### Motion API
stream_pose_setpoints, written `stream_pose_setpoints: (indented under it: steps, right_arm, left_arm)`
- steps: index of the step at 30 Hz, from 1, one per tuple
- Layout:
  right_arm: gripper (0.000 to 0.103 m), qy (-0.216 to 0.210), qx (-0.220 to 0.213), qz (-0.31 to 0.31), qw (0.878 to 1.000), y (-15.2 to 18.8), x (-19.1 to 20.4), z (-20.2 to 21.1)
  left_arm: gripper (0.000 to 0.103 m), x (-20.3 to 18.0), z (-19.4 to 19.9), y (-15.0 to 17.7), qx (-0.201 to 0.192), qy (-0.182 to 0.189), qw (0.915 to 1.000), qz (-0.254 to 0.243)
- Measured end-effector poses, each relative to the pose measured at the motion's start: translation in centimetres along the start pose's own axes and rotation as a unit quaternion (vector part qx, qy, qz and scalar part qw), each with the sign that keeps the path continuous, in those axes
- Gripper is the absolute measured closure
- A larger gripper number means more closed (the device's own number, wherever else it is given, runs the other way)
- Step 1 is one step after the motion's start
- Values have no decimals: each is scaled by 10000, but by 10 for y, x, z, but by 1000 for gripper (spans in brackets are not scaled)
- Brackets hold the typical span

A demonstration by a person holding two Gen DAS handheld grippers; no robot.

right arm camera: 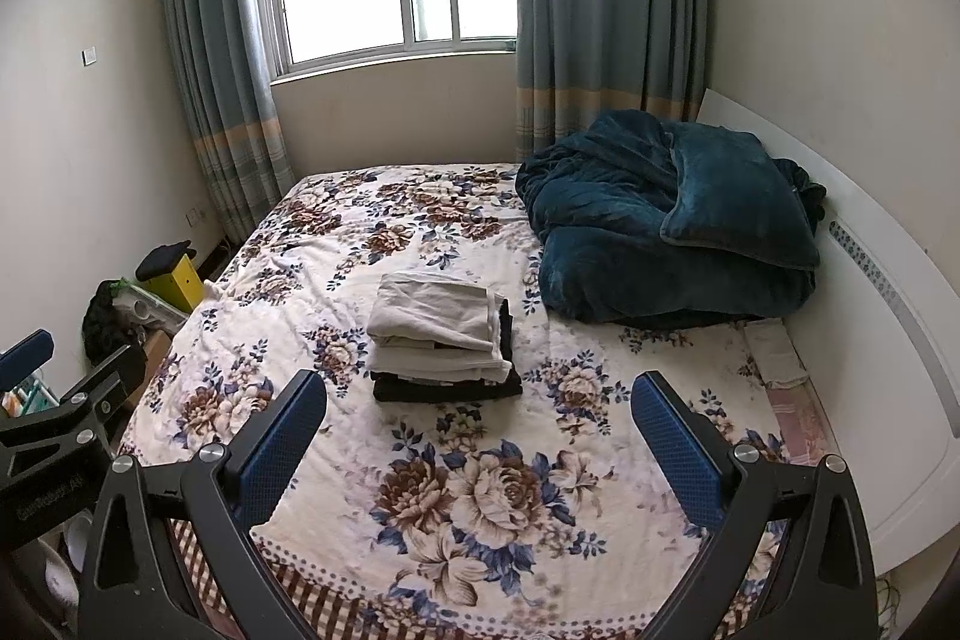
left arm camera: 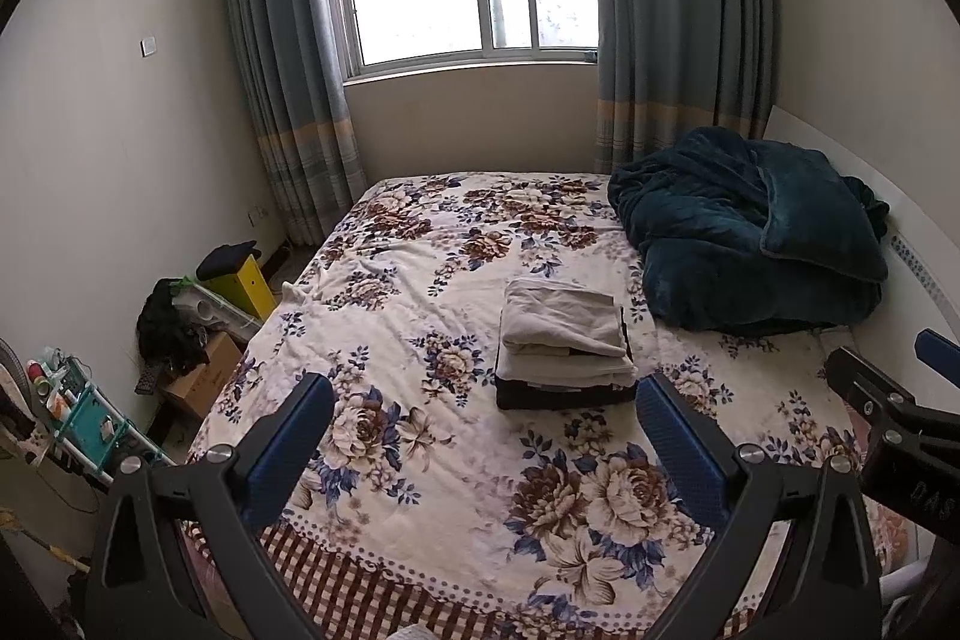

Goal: Fold small clothes

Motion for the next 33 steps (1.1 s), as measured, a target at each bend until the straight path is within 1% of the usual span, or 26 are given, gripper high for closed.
stream_pose_setpoints:
  steps: [8,15,23,33]
  right_arm:
    - [0,15,7,-10,10000,0,1,0]
    - [0,11,10,-13,10000,1,2,0]
    - [0,-11,54,26,10000,13,3,-1]
    - [0,-15,46,46,10000,14,2,0]
  left_arm:
    - [0,-1,0,0,-25,-13,10000,-22]
    - [0,2,1,3,35,24,10000,7]
    - [0,8,1,5,53,13,10000,15]
    - [0,9,1,5,42,20,10000,8]
Point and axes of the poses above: each gripper's, at about its wrist camera, not at the fingertips, and z roughly against the way its jaws point, x to its left, y to its underside, the point moved 4 cm from there along -z, roughly the way its jaws point, and after that the axes turned 8 degrees about x, right-handed, at the moved point
